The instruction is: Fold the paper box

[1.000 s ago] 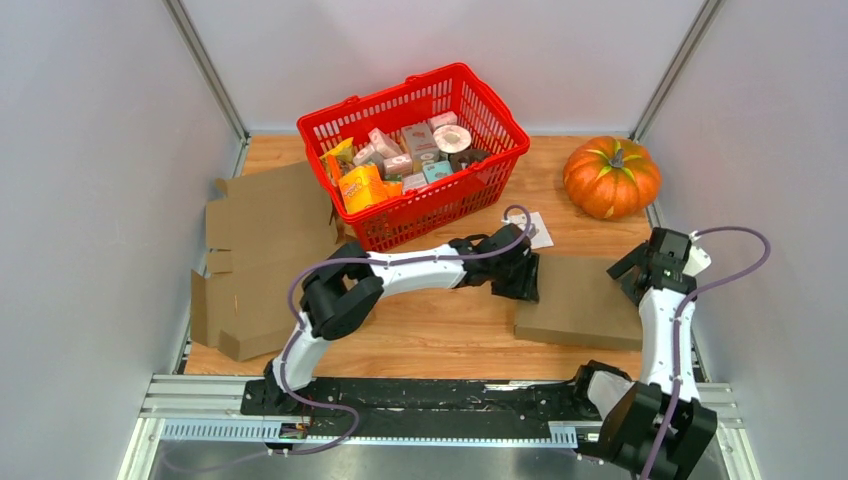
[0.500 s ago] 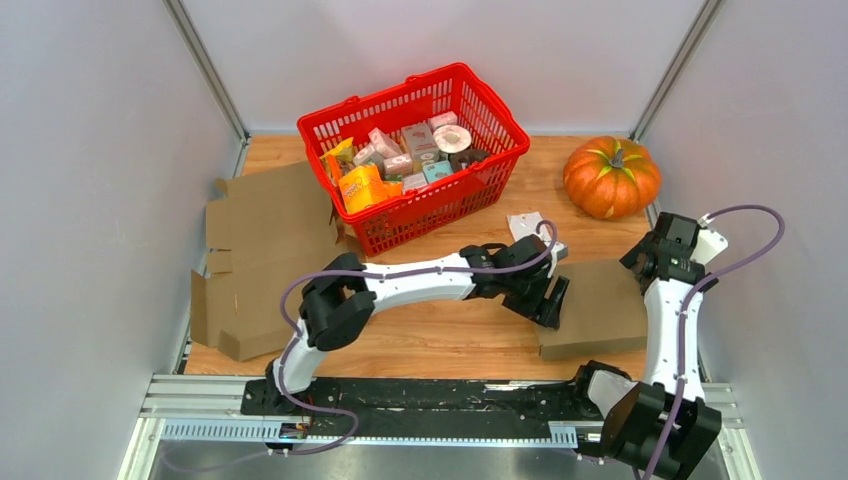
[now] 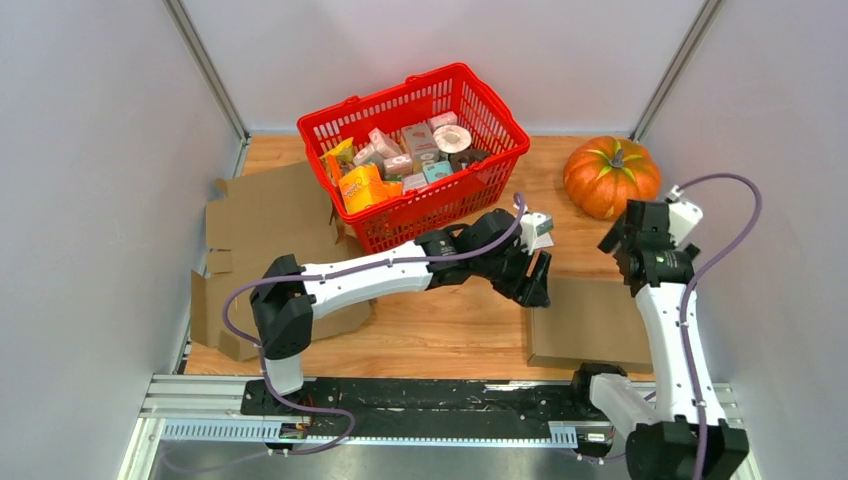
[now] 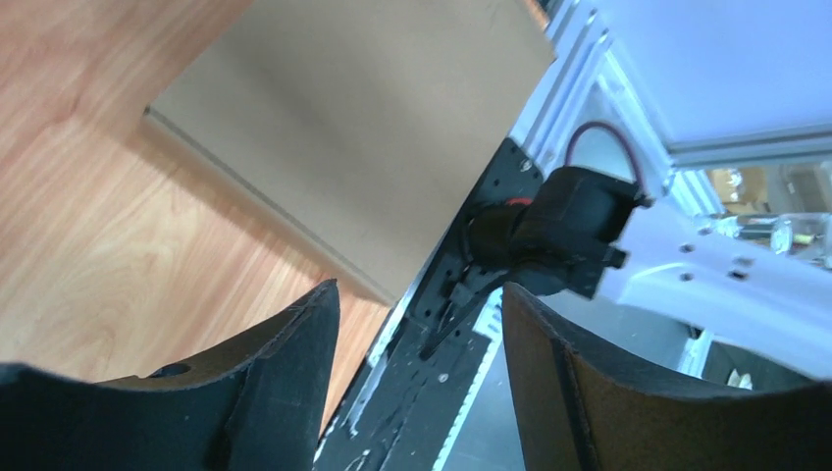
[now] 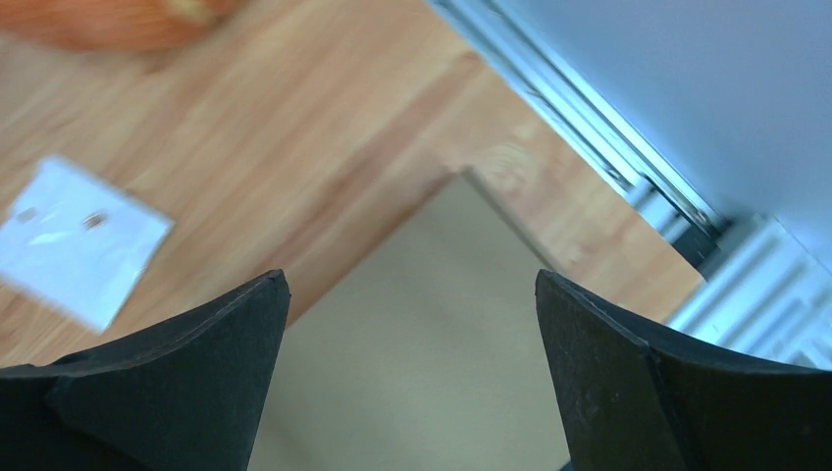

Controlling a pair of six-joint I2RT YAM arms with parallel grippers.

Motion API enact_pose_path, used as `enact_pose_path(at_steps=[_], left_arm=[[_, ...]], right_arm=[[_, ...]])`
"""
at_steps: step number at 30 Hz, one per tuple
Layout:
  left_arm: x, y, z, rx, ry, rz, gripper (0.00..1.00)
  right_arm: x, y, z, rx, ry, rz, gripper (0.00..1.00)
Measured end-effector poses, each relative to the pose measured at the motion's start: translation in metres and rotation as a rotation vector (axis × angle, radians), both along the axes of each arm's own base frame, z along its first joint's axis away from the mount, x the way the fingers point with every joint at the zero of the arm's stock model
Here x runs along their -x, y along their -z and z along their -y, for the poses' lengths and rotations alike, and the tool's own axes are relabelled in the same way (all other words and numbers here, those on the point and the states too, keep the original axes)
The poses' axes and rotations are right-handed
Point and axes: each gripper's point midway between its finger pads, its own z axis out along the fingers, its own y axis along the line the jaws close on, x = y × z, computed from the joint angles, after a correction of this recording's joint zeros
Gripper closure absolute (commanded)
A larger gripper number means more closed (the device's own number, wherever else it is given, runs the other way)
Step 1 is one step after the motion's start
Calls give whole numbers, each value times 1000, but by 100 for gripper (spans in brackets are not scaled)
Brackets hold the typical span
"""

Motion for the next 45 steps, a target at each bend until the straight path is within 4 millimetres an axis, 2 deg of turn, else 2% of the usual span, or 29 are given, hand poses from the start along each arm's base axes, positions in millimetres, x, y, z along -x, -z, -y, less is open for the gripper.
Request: enact_pose_path(at_steps=[4, 7, 11, 15, 19, 21, 23, 25, 27, 29, 31, 32, 34, 36, 37, 39, 42, 43, 44, 45], left_arm=[[5, 36, -9, -68, -11, -48, 46], [3, 64, -7, -118, -34, -70, 53], [-2, 106, -8, -205, -85, -86, 55], [4, 143, 3, -263, -90, -123, 56], [9, 139, 31, -217, -73, -137, 55], [11, 139, 34, -216, -74, -133, 51], [11, 141, 27, -222, -90, -122, 49], [14, 142, 4, -243, -113, -104, 42], [19, 137, -40, -280, -148, -77, 34], [26, 119, -95, -293, -188, -30, 32], [30, 81, -139, -235, -230, 33, 32], [31, 53, -162, -182, -260, 78, 32], [32, 3, -194, -75, -314, 143, 35], [32, -36, -230, 9, -395, 190, 33], [32, -48, -252, 33, -447, 205, 32], [30, -60, -289, 60, -550, 224, 32], [19, -62, -348, 59, -734, 246, 32], [15, -60, -364, 44, -795, 252, 34], [11, -57, -379, 18, -854, 256, 37], [6, -54, -394, -21, -916, 258, 46]], right_arm=[[-27, -37, -51, -7, -238, 84, 0], [-34, -58, -83, -37, -381, 129, 0], [-34, -73, -103, -81, -476, 152, 0], [-31, -79, -114, -119, -531, 181, 0], [-27, -83, -124, -152, -583, 200, 0], [-27, -82, -130, -169, -616, 199, 0], [-25, -78, -140, -199, -671, 194, 0], [-22, -74, -152, -232, -729, 194, 0], [-19, -70, -168, -266, -800, 216, 0], [-13, -67, -196, -305, -904, 268, 0], [-7, -63, -227, -337, -1010, 324, 0], [1, -59, -247, -361, -1081, 334, 0], [13, -53, -286, -377, -1202, 359, 0], [24, -43, -326, -384, -1310, 349, 0], [27, -37, -348, -386, -1359, 336, 1], [27, -21, -379, -395, -1405, 290, 9], [18, 8, -406, -398, -1423, 221, 23], [18, 16, -414, -396, -1436, 206, 31], [18, 24, -421, -388, -1451, 192, 35], [19, 29, -428, -378, -1470, 183, 39]])
